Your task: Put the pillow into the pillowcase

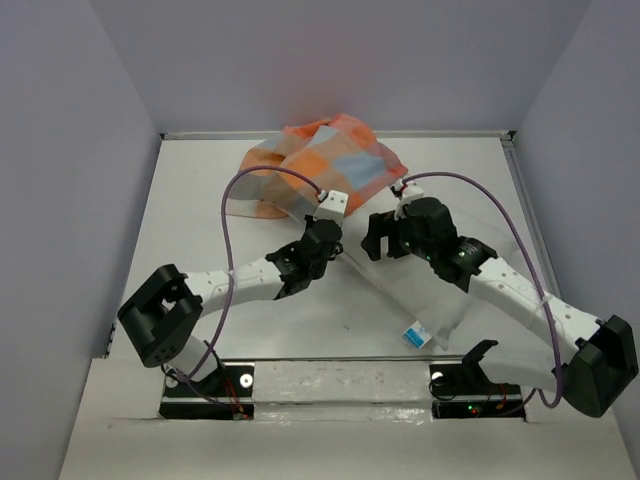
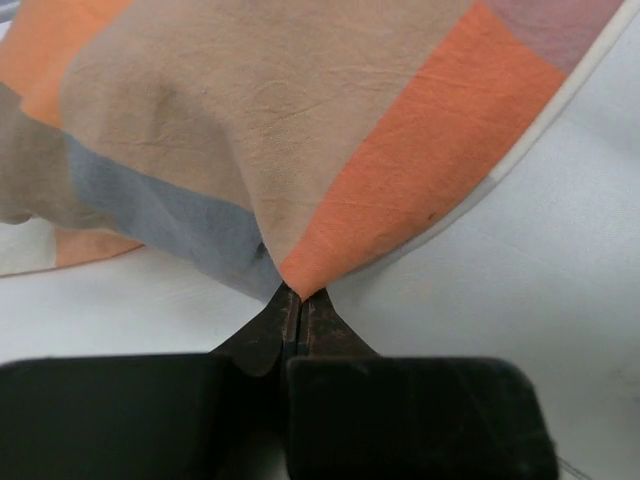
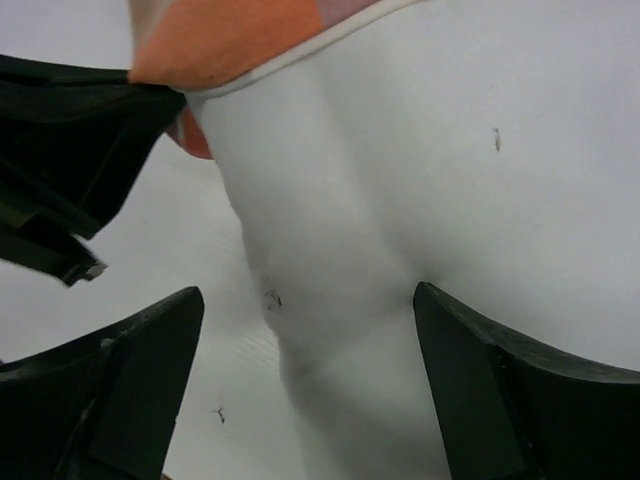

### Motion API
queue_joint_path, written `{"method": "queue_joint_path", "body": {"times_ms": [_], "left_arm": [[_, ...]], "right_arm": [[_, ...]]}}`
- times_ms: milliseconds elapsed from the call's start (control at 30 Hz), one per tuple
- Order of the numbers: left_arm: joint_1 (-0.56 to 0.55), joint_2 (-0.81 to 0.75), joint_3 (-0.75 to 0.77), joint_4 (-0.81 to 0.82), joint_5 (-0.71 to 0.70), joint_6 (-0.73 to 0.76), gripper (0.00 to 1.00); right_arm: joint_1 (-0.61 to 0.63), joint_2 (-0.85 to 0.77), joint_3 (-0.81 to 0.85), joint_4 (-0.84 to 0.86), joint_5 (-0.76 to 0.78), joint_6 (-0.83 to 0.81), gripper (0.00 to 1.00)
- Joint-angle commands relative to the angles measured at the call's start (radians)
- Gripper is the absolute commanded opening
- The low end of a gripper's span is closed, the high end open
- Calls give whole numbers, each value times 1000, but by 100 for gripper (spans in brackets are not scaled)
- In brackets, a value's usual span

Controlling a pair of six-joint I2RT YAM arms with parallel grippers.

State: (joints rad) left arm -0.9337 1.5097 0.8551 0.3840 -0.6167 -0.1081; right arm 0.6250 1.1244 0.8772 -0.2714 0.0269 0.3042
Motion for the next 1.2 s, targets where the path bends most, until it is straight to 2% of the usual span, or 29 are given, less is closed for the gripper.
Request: {"method": "queue_joint_path", "body": {"times_ms": [0, 67, 133, 167, 200, 233, 267, 300, 367, 400, 467, 567, 633, 767, 800, 867, 933, 967, 1067, 1167], "left_arm": [[9, -129, -4, 44, -16, -5, 0], [7, -164, -8, 38, 26, -24, 0], [7, -181, -1, 27, 107, -64, 0], [9, -196, 7, 21, 147, -80, 0], [7, -203, 15, 16, 232, -120, 0], [7, -210, 33, 16, 276, -145, 0], [7, -223, 45, 15, 331, -171, 0], [6, -230, 56, 15, 435, -198, 0], [-11, -258, 87, 19, 547, -272, 0], [-19, -269, 94, 15, 566, -283, 0], [-34, -307, 111, 7, 587, -310, 0], [-37, -341, 114, -5, 667, -362, 0], [-45, -344, 114, -5, 727, -386, 0], [-69, -362, 89, -7, 764, -424, 0], [-71, -371, 75, -7, 767, -433, 0], [-68, -387, 20, -26, 732, -444, 0], [-37, -411, -40, -36, 693, -470, 0], [-1, -417, -57, -27, 709, -487, 0], [6, -463, -38, -85, 634, -484, 0], [-5, -621, -1, -141, 507, -466, 0]], "right_arm": [[91, 159, 80, -101, 344, -63, 98], [100, 225, 104, -88, 351, -42, 97], [101, 279, 95, -30, 296, -13, 75], [101, 285, 88, 57, 236, 1, 59], [101, 278, 63, 111, 210, 41, 17], [101, 270, 51, 162, 185, 59, 2], [101, 261, 39, 216, 124, 73, 0], [101, 246, 14, 329, 105, 108, 0], [101, 157, -35, 536, 39, 157, 0], [101, 123, -93, 613, 36, 179, 0], [101, 51, -104, 700, 71, 205, 0], [101, 32, -60, 715, 143, 243, 0], [101, 78, -34, 728, 166, 268, 0], [101, 251, 20, 791, 214, 318, 0], [101, 287, 29, 788, 270, 331, 0], [101, 334, 22, 801, 288, 378, 0], [101, 322, -29, 874, 229, 414, 0], [111, 313, -37, 859, 187, 420, 0], [154, 208, -63, 808, 133, 371, 0], [244, 79, -57, 598, 67, 282, 0]]}}
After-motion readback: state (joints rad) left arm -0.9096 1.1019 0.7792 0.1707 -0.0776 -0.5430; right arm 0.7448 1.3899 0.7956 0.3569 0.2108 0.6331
